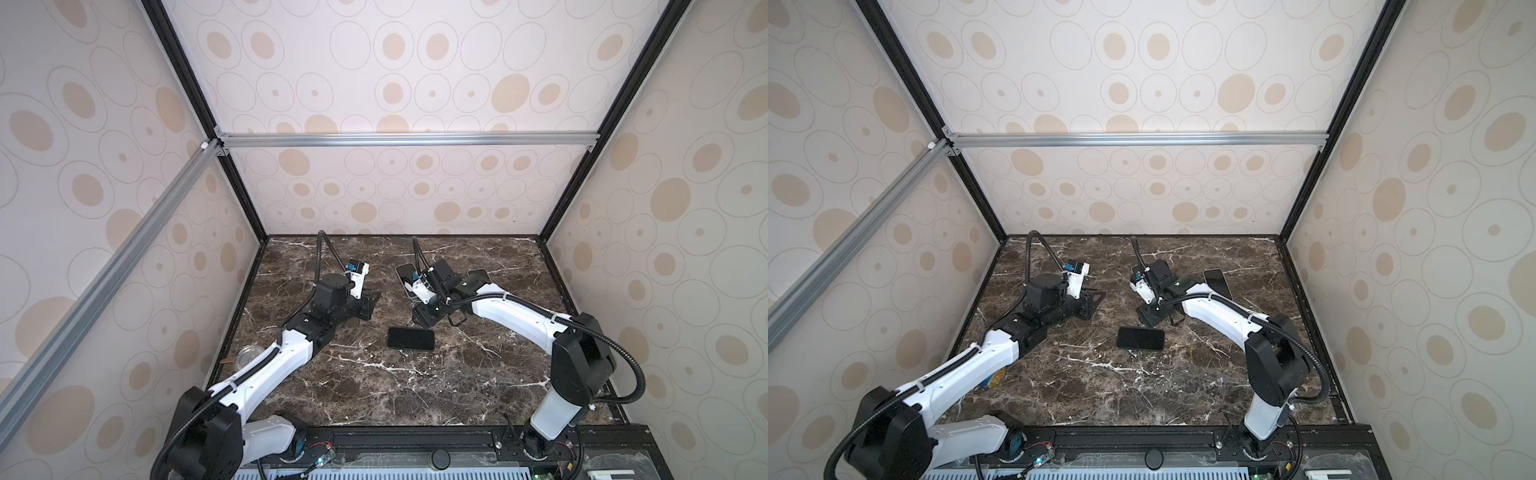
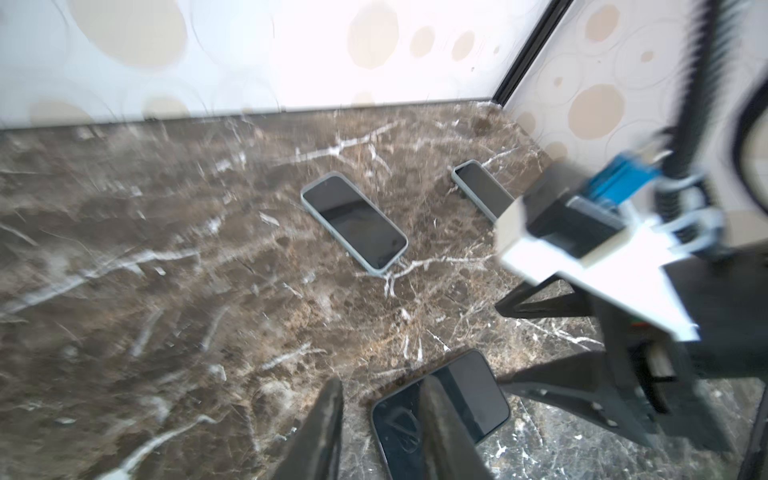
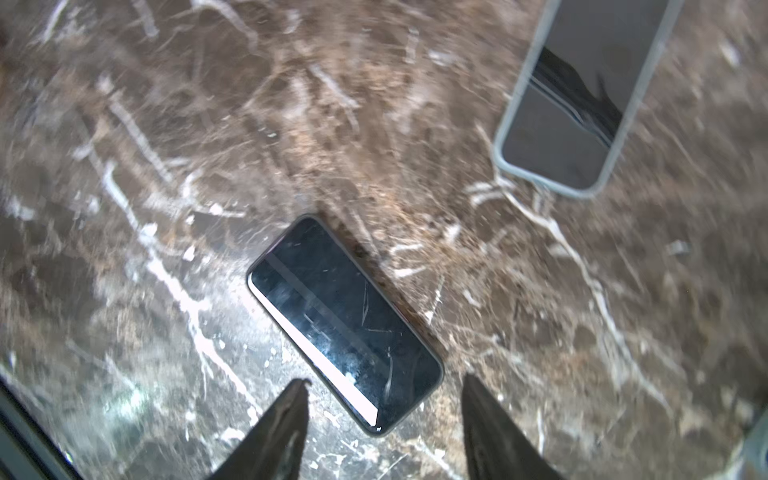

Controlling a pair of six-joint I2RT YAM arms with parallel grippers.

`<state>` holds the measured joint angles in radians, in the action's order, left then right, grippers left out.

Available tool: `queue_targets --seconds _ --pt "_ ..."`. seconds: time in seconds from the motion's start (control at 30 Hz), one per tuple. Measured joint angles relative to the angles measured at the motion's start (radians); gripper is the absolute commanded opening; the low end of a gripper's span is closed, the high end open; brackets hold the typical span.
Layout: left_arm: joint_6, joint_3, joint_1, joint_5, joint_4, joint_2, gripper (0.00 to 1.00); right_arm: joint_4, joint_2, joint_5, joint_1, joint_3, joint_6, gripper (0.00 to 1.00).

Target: Put the phone into the phone case

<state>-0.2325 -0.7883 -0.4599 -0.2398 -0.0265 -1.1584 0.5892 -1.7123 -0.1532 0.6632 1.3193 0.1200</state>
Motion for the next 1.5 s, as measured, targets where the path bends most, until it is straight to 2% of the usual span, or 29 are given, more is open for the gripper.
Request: queue_targets --seconds 0.17,0.33,0.47,0.63,0.67,1.07,1.3,1.5 --pt "0.167 0.085 0.0 0.021 -0.021 0.174 0.61 -0.05 -0.003 -0.049 0.01 -0.06 0.208 0.85" --pt "0.311 0.228 0.0 0.013 -0.07 0.314 0.78 -0.005 -0.09 -0.039 0.012 0.002 0.367 0.86" --pt "0.37 0.294 0.0 -0.002 -0.096 0.365 0.82 0.049 -0.192 -0.039 0.012 0.081 0.449 0.86" --pt "0.401 0.302 0.0 -0.005 -0.126 0.364 0.83 0.127 -0.272 -0.058 0.02 0.145 0.518 0.87" --pt "0.404 0.302 0.0 -0.005 -0.129 0.361 0.83 0.139 -0.278 -0.06 0.022 0.153 0.524 0.99" --pt "0.422 0.302 0.0 -0.004 -0.129 0.343 0.83 0.192 -0.361 -0.031 0.062 0.185 0.557 1.0" --pt "0.426 0.302 0.0 -0.003 -0.129 0.33 0.83 0.175 -0.371 0.076 0.083 0.193 0.537 0.92" --pt "0.429 0.302 0.0 0.0 -0.13 0.324 0.83 0.169 -0.359 0.1 0.083 0.174 0.457 0.86"
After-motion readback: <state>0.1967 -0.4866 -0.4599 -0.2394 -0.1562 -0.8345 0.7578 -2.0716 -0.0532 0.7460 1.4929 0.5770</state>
